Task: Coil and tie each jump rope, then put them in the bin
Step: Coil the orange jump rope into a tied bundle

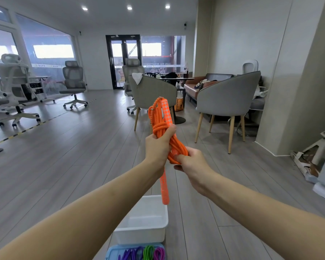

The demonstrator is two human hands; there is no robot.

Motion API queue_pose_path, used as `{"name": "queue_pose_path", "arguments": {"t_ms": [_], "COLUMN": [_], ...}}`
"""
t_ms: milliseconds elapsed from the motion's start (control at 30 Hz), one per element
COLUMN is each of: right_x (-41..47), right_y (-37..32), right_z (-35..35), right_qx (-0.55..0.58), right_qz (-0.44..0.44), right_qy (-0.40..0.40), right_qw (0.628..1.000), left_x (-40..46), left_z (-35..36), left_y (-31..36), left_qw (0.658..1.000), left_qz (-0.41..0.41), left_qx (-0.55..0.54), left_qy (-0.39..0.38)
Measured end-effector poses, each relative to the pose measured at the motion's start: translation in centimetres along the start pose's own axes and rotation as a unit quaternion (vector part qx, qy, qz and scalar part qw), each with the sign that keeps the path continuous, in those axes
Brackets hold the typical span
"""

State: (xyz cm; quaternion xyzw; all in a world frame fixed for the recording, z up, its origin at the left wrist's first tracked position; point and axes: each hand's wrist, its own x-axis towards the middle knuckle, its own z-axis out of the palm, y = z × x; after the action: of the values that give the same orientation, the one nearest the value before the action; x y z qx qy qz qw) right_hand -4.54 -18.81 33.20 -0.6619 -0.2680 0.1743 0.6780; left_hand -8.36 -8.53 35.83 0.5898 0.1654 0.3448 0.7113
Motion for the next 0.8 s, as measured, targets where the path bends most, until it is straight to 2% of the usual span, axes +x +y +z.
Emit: {"name": "queue_pose_path", "arguments": {"t_ms": [133,267,367,433,500,600,700,800], "right_x": [0.2,0.5,0.5,0.3,0.3,0.3,0.6,0.5], "right_y": [-0.1,-0.5,-0.5,-0.7,-1.0,-1.4,-1.5,-1.4], "right_z": [-0.4,-1.2,-1.9,-2.5,-3.4,-5.1,-5.9,-6.1], "right_qx": [-0.093,-0.133,-0.168,-0.196,-0.251,-0.353,-0.457,-0.486], "right_qz": [-0.067,-0.122,-0.155,-0.181,-0.226,-0.298,-0.333,-0.356], "right_qy": [-0.014,-0.030,-0.047,-0.053,-0.064,-0.099,-0.073,-0.059], "right_qw": [0.993,0.983,0.972,0.962,0.939,0.881,0.822,0.796], "left_x": [0.1,0.3,0.9,1.1,1.0,0.3,0.2,0.3], "left_z": [-0.2,-0.2,-0.4,-0.6,-0.9,-1.3,-1.3,-1.2], "left_y": [0.7,1.4,1.2,1.3,2.0,2.9,2.5,2.0], "left_qw": [1.000,0.999,0.998,0.995,0.988,0.979,0.978,0.978], "left_qz": [-0.007,-0.023,-0.065,-0.102,-0.134,-0.144,-0.140,-0.140], "left_qx": [-0.002,-0.018,-0.015,-0.020,-0.021,0.001,0.012,0.020], "left_qy": [0.019,0.025,0.019,-0.014,-0.072,-0.144,-0.157,-0.156]}}
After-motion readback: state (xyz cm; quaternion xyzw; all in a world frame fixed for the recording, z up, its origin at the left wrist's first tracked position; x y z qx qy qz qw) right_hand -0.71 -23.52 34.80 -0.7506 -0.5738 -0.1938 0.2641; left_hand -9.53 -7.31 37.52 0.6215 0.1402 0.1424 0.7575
